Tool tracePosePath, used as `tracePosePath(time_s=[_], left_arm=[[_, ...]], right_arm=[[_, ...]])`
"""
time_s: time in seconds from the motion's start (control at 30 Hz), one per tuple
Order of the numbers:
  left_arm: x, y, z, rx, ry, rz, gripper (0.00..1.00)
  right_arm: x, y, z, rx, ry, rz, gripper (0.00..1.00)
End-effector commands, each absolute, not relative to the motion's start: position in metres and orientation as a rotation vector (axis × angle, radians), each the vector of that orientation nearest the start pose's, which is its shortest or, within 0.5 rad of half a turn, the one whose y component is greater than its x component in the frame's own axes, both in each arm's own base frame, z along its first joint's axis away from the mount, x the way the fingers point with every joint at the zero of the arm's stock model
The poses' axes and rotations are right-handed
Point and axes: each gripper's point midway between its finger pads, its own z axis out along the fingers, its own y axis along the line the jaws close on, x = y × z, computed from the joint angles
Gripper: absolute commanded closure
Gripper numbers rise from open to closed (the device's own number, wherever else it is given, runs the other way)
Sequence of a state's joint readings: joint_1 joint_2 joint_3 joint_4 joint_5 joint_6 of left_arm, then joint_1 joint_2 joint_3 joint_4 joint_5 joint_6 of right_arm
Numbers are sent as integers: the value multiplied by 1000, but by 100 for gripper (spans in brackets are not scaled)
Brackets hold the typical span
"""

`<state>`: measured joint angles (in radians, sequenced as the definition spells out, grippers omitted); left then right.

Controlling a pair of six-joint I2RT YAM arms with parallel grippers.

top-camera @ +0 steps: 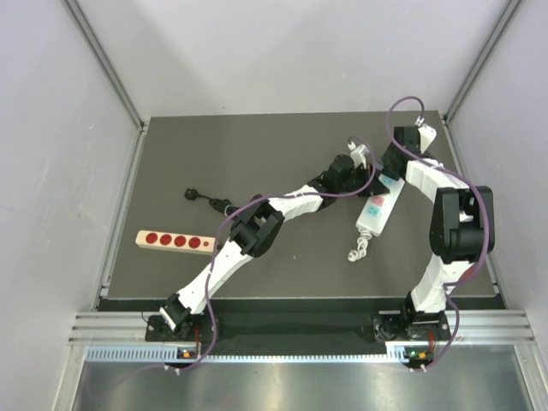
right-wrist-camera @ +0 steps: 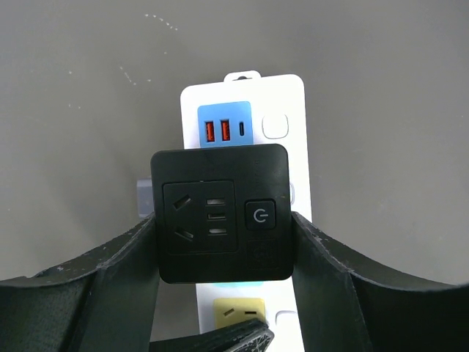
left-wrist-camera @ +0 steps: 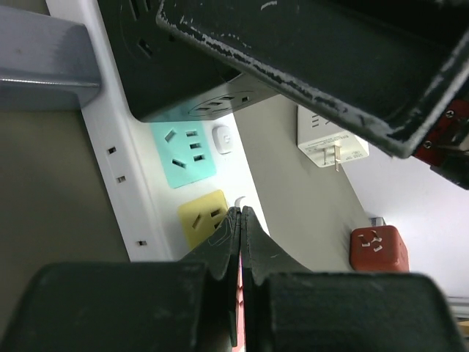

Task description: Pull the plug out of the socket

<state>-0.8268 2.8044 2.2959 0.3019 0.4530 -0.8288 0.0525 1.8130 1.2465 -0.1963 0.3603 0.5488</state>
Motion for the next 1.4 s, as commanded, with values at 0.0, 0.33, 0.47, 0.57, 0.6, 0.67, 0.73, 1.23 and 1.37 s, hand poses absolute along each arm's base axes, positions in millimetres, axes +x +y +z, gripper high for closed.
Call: tracePosePath(time_s=[0.0, 0.33, 0.47, 0.57, 0.6, 0.67, 0.73, 1.23, 1.37], left_arm=[[398, -571, -53, 322, 2347, -1306, 100], [399, -571, -52, 325, 2340, -1306, 100], [398, -571, -53, 328, 2345, -1309, 100], [398, -572, -50, 331, 2339, -1312, 100], [398, -572, -50, 337, 2337, -1315, 100], [396, -573, -47, 350, 2328, -1327, 100], [398, -577, -31, 369, 2281, -1356, 100], [376, -553, 153, 473, 2021, -1312, 100], [335, -525, 165, 463, 2055, -1265, 100]], right_arm=[[509, -4, 182, 692, 1949, 45, 100], [515, 5, 194, 605, 1914, -110, 100], [511, 11, 210, 580, 1885, -170, 100], [505, 9, 218, 584, 1866, -188, 100], [503, 6, 219, 591, 1861, -200, 100], [498, 3, 220, 599, 1861, -218, 100], [493, -1, 220, 608, 1860, -240, 100], [404, -12, 241, 798, 1851, -36, 100], [363, -26, 229, 938, 1810, 82, 100]])
